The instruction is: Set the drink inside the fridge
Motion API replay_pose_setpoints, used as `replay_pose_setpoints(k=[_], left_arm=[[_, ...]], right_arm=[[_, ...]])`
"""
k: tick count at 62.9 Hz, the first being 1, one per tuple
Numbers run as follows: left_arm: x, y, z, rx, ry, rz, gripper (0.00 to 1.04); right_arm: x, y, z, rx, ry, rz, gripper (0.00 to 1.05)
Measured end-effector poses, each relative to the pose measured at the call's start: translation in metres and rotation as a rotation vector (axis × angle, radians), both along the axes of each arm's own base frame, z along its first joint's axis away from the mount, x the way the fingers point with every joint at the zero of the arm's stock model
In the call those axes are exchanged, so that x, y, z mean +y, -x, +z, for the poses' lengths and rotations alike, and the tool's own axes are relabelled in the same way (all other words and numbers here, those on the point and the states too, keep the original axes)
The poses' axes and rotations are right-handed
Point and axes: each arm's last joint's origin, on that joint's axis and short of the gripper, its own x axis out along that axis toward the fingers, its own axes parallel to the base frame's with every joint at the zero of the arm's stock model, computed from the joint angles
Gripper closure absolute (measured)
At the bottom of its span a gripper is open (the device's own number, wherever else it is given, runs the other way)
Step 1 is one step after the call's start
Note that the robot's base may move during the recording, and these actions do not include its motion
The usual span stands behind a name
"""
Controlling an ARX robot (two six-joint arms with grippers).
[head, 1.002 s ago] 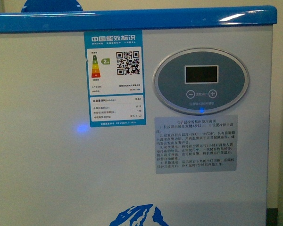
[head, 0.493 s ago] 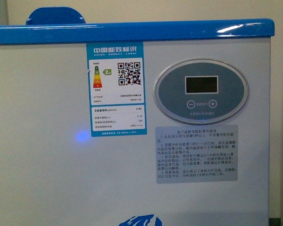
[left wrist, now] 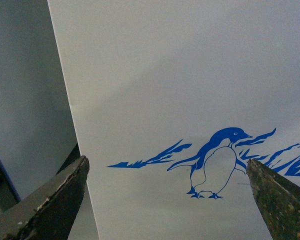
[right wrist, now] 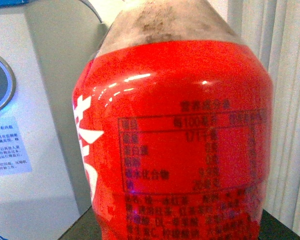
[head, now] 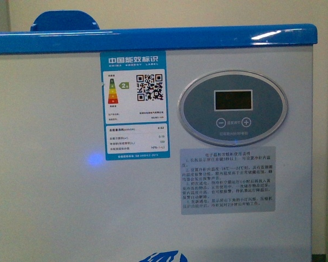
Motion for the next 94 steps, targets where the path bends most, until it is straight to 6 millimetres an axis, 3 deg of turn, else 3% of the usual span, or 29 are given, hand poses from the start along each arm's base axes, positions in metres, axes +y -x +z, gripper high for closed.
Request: replay_pose_setpoints(k=[84,94], left_arm=[[0.0,0.0,0.0,0.001,0.0,0.0,0.08],[0.003,-0.014,0.008,0.136,0.211,-0.112,0.08]], right_arm=[[0.0,0.0,0.0,-0.002,0.003,0.0,0.68],[0.0,0.0,0.0,-0.003,0.002,0.0,0.68]])
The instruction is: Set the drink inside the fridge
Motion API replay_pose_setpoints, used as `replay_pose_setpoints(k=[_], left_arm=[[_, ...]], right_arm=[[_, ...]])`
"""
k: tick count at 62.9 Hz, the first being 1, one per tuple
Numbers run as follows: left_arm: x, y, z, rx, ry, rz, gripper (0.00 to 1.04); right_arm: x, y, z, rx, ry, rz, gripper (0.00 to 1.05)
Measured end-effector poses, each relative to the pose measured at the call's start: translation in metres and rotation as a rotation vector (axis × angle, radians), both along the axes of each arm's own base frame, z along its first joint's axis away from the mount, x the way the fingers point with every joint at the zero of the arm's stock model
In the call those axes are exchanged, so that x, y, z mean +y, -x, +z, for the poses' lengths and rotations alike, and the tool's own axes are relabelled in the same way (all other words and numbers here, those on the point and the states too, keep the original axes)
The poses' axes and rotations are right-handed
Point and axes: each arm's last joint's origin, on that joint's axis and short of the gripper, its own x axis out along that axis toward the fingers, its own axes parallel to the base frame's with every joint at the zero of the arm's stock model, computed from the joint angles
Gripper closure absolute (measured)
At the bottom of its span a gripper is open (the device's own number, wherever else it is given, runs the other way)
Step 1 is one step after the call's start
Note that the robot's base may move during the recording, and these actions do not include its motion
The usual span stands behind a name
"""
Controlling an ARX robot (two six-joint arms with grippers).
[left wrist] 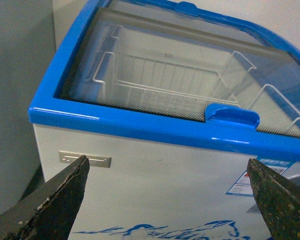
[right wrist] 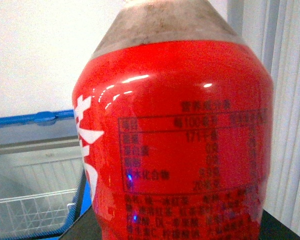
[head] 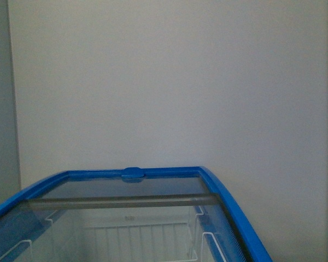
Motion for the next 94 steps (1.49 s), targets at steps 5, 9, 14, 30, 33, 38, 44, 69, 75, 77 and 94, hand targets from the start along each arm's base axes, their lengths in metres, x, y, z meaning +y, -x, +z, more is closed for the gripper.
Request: replay_pose_setpoints(k=[5,9,14,30,33,38,44,69,75,77,94], left_arm=[[0.009,-0.022,0.022,-0.052,0.009,-0.055,0.08],[0.016,-0.041,0.036,-0.105,-0.033,-0.114,0.08],[0.024,-0.076,0.051,-0.196,-0.183,-0.203,0.08],[0.03,-0.16,0.049,-0.304,-0.625,-0.57,0.08],[0.029,-0.171,0.044,-0.297,-0.687,-0.673,0.08],[0.026,-0.185,0.042,-0.327,-0.786,-0.736,0.08],[0.022,-0.199,0.04,-0.386,-0.875,-0.791,0.08],[-0.001,-0.225,0.019,-0.323,-0.912,-0.982,0.08],[-0.008,-0.228,0.015,-0.307,-0.912,-1.012,0.08],[-0.011,-0.23,0.011,-0.294,-0.916,-1.023,0.08],[-0.018,-0.248,-0.002,-0.295,-0.983,-1.02,0.08]], right_arm=[[0.0,0.0,0.0,0.0,0.0,-0.001,0.68],[0.0,0.0,0.0,0.0,0.0,-0.001,0.68],[0.0,0.0,0.0,0.001,0.0,0.0,0.68],[0.0,0.0,0.0,0.0,0.0,0.0,0.68],[0.0,0.0,0.0,0.0,0.0,-0.001,0.68],[0.0,0.0,0.0,0.0,0.0,-0.001,0.68],[0.0,0.0,0.0,0.0,0.0,0.0,0.68],[0.0,0.0,0.0,0.0,0.0,0.0,0.68],[0.0,0.0,0.0,0.0,0.0,0.0,0.68],[0.0,0.0,0.0,0.0,0.0,-0.001,0.68],[0.0,0.0,0.0,0.0,0.0,-0.001,0.68]])
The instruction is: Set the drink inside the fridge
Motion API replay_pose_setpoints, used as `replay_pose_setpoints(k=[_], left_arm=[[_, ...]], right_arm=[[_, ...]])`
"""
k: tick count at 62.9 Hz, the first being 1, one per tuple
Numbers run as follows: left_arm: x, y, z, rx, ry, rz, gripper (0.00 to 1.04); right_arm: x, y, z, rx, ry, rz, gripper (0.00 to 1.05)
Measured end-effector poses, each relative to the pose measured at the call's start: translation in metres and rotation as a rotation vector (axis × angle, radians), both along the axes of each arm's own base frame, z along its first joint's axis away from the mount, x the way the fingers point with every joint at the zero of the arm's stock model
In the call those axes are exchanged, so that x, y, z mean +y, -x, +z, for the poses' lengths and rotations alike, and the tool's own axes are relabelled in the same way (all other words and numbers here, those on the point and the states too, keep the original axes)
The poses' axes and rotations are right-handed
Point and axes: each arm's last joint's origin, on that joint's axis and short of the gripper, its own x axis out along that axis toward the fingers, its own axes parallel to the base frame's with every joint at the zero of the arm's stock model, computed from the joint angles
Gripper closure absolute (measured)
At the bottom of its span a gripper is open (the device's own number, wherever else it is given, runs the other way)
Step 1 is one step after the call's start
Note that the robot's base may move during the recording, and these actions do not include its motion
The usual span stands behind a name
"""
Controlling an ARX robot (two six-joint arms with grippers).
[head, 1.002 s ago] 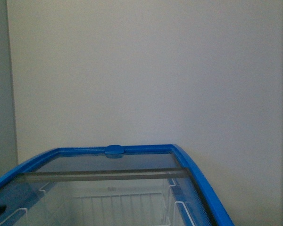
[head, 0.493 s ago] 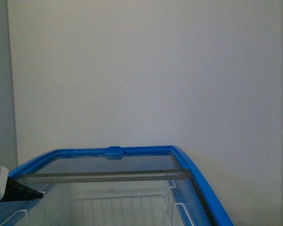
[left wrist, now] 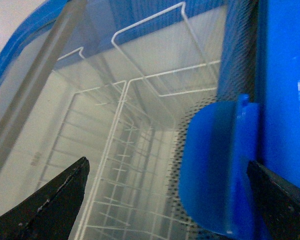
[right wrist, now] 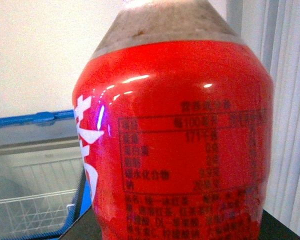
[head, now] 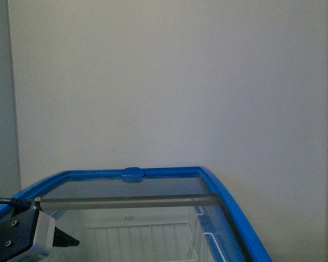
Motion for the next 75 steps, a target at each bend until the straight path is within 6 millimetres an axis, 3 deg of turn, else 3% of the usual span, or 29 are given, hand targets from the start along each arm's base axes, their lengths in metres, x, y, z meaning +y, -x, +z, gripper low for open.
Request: replay_pose_setpoints(k=[12,21,34,44,49,56,62,69,75], left_arm=[[-0.006,-0.015,-0.001,-0.049,0.002,-0.033,0.08],[-0.017,-0.038,0.005,-0.057,-0.011,-0.052,0.08],[-0.035,-0.095,0.025,-0.151,-0.04,-0.041,0.08],[-0.045,-0.155,0.056,-0.371,-0.141,0.143,0.08],[-0.047,-0.171,0.069,-0.47,-0.135,0.2,0.08],[-0.05,-0.173,0.084,-0.558,-0.093,0.297,0.08],[-0.05,-0.162,0.102,-0.599,-0.016,0.347,0.08],[-0.046,-0.13,0.121,-0.55,0.122,0.481,0.08],[-0.038,-0.083,0.139,-0.387,0.281,0.651,0.08]], right_arm=[[0.0,0.0,0.0,0.0,0.0,0.0,0.68],[0.0,0.0,0.0,0.0,0.001,0.001,0.68],[0.0,0.0,0.0,0.0,0.0,0.0,0.68],[0.0,0.0,0.0,0.0,0.0,0.0,0.68],[0.0,0.0,0.0,0.0,0.0,-0.002,0.68],[0.0,0.0,0.0,0.0,0.002,0.004,0.68],[0.0,0.0,0.0,0.0,0.002,0.006,0.68],[0.0,0.0,0.0,0.001,0.001,-0.001,0.68],[0.0,0.0,0.0,0.0,0.001,0.002,0.68]])
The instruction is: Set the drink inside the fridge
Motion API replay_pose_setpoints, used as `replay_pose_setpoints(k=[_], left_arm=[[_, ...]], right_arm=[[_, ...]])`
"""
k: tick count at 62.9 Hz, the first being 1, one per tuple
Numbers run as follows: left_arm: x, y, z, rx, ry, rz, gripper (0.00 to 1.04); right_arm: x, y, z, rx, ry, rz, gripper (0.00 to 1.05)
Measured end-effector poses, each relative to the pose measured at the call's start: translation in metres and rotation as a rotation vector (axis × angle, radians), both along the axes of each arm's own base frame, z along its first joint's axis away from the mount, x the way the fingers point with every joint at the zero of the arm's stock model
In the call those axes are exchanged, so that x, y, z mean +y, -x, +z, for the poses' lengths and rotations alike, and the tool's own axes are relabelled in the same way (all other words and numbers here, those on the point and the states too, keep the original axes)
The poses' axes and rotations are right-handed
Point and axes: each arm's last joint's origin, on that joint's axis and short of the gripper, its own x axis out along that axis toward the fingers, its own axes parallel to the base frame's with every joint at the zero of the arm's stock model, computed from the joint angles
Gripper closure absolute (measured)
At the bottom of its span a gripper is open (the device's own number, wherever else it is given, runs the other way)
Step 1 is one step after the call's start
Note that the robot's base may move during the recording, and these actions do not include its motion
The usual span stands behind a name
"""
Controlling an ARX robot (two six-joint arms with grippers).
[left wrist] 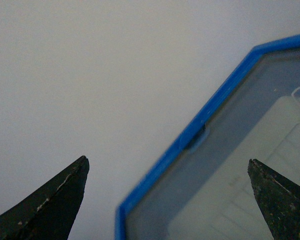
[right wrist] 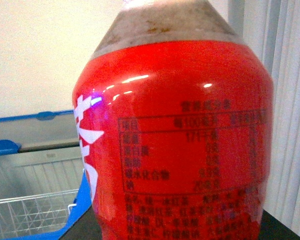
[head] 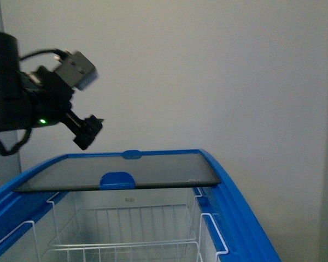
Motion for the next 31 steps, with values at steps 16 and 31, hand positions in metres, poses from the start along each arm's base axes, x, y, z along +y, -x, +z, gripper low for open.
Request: replay_pose_setpoints(k=[16,31], left_arm=[[0.038,0.142,-0.032,0.41,0.528,0.118,0.08],[0.052,0.276,-0.112,0.191,0.728,0.258,0.51]], right_arm=[[0.0,0.0,0.0,0.0,-0.001,-0.001,0.68],[-0.003,-0.01,0.006,0.408,0.084,0.318,0.68]])
